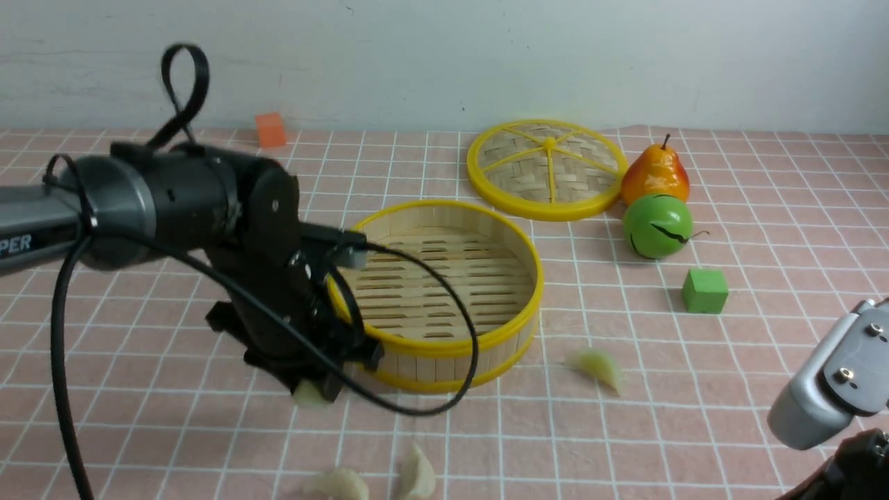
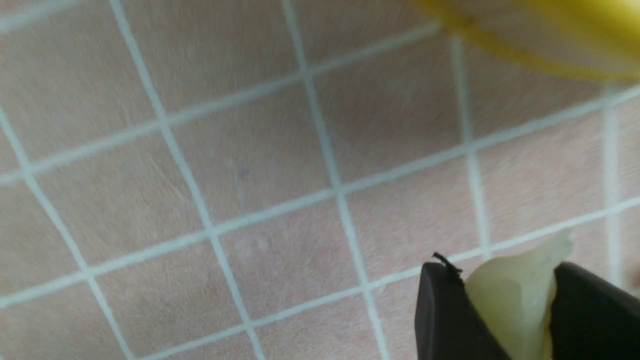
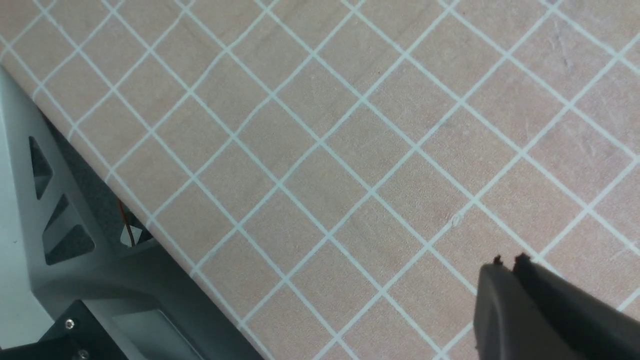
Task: Put the dumplings into the steamer on the table with the pink tablecloth.
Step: 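Place the dumpling into the bamboo steamer basket with the left gripper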
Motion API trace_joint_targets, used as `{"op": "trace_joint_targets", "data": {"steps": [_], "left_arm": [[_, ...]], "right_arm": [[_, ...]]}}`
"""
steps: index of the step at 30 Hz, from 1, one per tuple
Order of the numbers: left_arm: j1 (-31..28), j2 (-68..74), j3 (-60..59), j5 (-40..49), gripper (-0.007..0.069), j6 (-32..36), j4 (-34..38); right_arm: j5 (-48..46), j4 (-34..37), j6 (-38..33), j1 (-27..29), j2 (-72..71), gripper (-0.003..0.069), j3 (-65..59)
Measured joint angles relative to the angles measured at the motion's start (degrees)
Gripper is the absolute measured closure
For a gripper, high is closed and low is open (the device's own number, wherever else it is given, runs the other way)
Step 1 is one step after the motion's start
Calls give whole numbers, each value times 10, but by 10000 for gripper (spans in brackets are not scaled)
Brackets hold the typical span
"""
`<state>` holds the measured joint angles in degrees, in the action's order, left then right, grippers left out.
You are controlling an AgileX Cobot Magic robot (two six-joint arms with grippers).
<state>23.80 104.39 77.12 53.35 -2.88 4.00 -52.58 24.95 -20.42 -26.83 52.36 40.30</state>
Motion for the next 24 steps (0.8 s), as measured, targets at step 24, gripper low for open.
{"op": "trace_joint_targets", "data": {"steps": [24], "left_arm": [[77, 311, 494, 84, 380, -146, -58]], "right_arm": [[-87, 17, 0, 0, -133, 617, 0]]}}
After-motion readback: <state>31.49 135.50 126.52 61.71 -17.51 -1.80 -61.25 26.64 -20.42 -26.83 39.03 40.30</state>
